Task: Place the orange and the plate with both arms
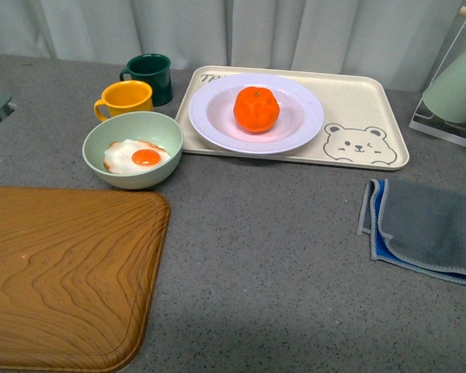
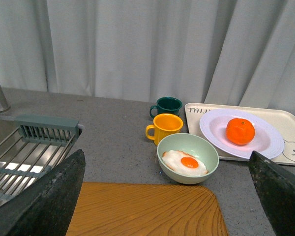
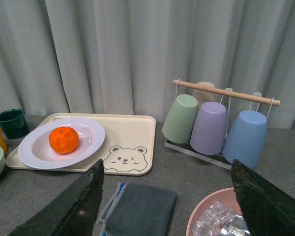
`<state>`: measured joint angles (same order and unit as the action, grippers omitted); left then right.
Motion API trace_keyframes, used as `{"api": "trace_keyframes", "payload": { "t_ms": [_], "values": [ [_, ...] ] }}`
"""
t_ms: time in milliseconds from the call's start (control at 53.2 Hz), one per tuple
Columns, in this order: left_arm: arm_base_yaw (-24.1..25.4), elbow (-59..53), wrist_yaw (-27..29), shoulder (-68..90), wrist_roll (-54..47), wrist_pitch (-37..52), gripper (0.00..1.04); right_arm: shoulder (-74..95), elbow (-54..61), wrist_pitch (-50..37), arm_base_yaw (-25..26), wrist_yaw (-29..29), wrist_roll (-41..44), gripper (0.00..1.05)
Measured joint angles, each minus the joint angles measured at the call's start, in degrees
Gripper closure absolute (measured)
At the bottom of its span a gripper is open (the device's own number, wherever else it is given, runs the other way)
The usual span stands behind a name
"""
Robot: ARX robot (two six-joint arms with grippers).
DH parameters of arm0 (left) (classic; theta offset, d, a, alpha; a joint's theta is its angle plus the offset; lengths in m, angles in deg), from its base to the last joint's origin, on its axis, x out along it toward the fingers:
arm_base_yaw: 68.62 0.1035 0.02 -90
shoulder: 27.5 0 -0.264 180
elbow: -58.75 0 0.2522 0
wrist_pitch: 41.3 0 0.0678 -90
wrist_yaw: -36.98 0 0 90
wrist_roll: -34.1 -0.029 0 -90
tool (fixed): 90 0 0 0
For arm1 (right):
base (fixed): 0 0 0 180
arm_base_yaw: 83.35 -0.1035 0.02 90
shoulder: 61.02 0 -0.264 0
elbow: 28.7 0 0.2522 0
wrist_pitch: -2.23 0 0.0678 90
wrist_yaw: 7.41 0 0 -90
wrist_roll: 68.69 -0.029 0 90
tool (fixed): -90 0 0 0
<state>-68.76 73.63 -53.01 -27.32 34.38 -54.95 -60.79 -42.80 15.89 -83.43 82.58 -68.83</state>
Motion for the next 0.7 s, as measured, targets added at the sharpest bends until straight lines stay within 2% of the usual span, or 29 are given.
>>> {"api": "trace_keyframes", "payload": {
  "t_ms": [56,113,695],
  "values": [
    [0.0,0.0,0.0,0.0,0.0,0.0,0.07,0.0,0.0,0.0,0.0,0.0,-0.1,0.07],
    [0.0,0.0,0.0,0.0,0.0,0.0,0.07,0.0,0.0,0.0,0.0,0.0,0.0,0.10],
    [0.0,0.0,0.0,0.0,0.0,0.0,0.07,0.0,0.0,0.0,0.0,0.0,0.0,0.09]
  ]
}}
